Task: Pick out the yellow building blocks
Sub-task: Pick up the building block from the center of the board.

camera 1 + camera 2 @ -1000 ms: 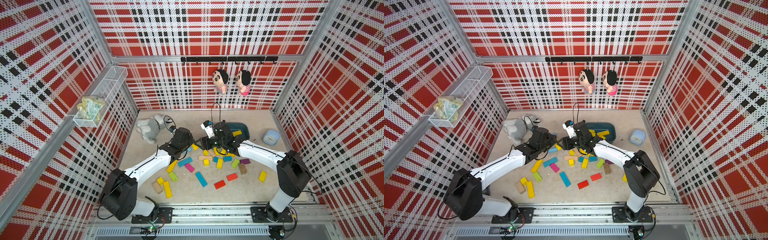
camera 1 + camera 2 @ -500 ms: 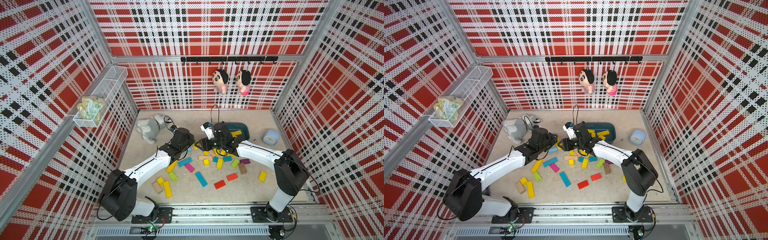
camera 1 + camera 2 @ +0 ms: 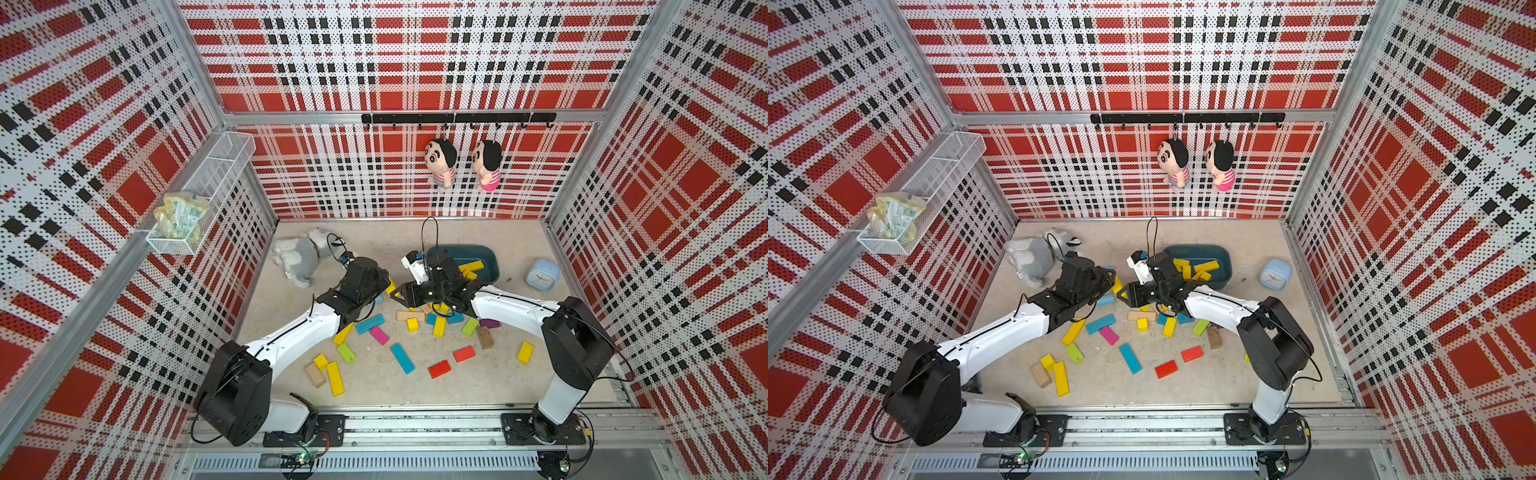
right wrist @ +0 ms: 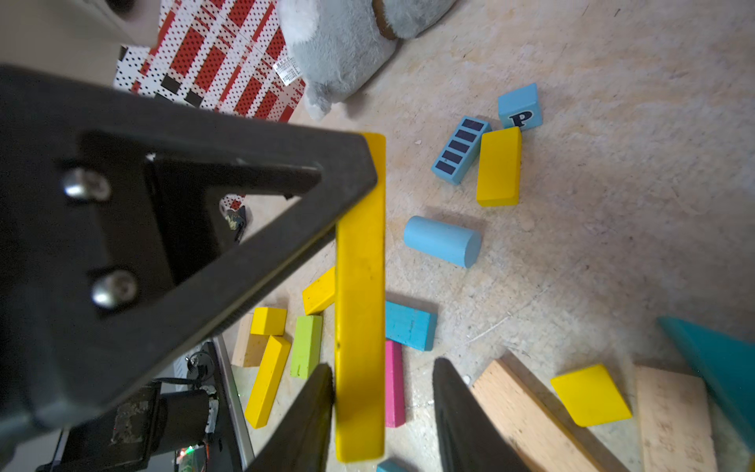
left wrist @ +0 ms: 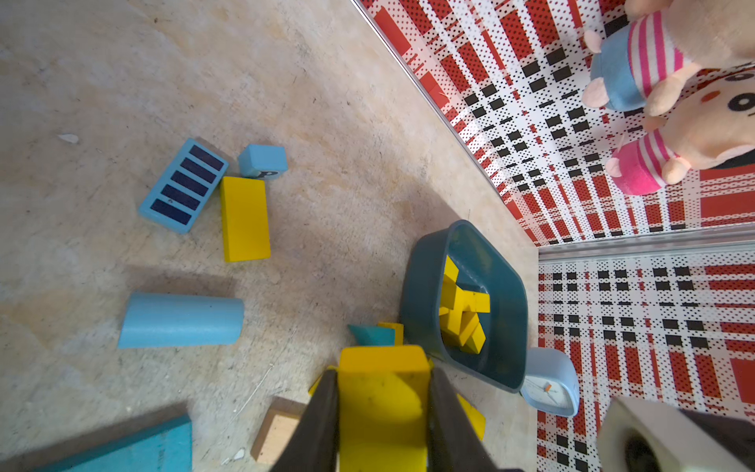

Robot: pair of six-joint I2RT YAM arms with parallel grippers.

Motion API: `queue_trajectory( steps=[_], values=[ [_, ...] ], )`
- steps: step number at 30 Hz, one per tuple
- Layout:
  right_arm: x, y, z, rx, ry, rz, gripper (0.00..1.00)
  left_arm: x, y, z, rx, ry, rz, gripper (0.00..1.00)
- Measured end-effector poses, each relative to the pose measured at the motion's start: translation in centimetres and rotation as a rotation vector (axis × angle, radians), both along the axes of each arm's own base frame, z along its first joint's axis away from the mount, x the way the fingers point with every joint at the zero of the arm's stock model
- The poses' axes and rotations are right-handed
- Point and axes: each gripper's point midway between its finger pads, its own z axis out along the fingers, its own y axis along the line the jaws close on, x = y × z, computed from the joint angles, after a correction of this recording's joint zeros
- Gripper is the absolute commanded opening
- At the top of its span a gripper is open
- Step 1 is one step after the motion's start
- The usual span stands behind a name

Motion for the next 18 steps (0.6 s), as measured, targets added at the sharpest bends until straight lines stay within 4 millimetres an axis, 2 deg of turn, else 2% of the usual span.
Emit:
queue_trajectory(
  steps=[8,9,11,12,14,16,18],
  values=[
    [0.1,0.7,0.3,0.042,0.019,0.003,0.12,0.0,0.0,-0.1,-0.005,-0.003,0.002,0.00],
    [0.1,0.7,0.4,0.048,0.020,0.006,0.10,0.1,-0.1,0.1,-0.009,-0.010,0.002,0.09],
    [0.1,0.7,0.5,0.055,0.020,0.007,0.06,0.2,-0.1,0.2,-0.010,-0.017,0.005,0.42],
    [0.2,0.7,0.6,0.057,0.018,0.006,0.06,0.2,0.0,0.3,-0.008,-0.019,0.009,0.55],
    [0.6,0.5,0.6,0.058,0.018,-0.016,0.05,0.3,0.1,0.3,-0.001,-0.022,0.016,0.75],
    [0.9,0.1,0.2,0.053,0.023,-0.034,0.04,0.4,0.3,0.4,0.004,-0.028,0.024,0.84],
    [1.3,-1.2,-0.6,0.037,0.036,-0.074,0.03,0.5,0.5,0.6,0.012,-0.037,0.040,0.87]
  ],
)
